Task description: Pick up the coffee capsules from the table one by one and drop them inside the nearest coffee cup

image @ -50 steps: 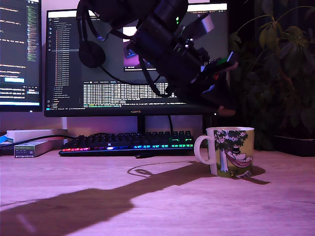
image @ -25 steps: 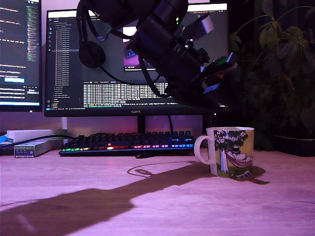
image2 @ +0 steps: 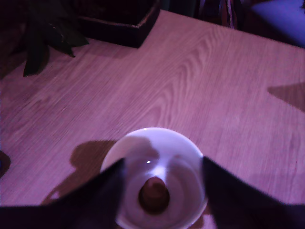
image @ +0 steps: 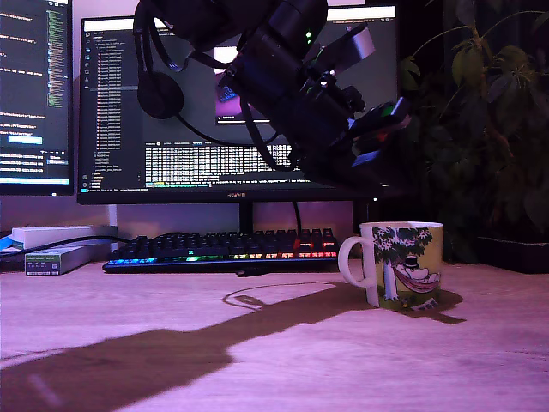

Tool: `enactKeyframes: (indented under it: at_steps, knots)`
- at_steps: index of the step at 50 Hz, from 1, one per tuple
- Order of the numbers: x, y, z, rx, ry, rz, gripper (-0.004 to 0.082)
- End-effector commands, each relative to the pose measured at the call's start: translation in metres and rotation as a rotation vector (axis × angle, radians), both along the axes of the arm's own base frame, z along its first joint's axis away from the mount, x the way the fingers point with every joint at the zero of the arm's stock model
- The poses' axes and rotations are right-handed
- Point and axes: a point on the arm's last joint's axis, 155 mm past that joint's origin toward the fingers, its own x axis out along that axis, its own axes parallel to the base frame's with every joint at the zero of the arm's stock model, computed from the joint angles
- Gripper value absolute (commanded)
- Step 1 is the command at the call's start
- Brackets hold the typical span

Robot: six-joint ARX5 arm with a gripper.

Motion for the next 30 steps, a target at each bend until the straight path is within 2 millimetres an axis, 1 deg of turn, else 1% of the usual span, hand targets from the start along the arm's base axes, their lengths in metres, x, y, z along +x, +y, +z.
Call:
enactKeyframes:
  at_steps: [1, 2, 3, 14, 24, 30]
  knots:
    - [-0.001, 0.001, 0.005, -0.003, -0.015, -0.009, -0.0013]
    - [-0.001, 0.001, 0.007, -0.005, -0.018, -0.01, -0.003]
    - [-0.001, 0.002, 0.008, -0.006, -0.018, -0.01, -0.0017]
    - [-0.003, 0.013, 0.022, 0.005, -0.031, -0.014, -0.0019]
    - [-0.004, 0.02, 0.049, -0.025, -0.063, -0.004, -0.0019]
    - [-0.003, 0.03, 0.057, -0.029, -0.068, 0.01, -0.0019]
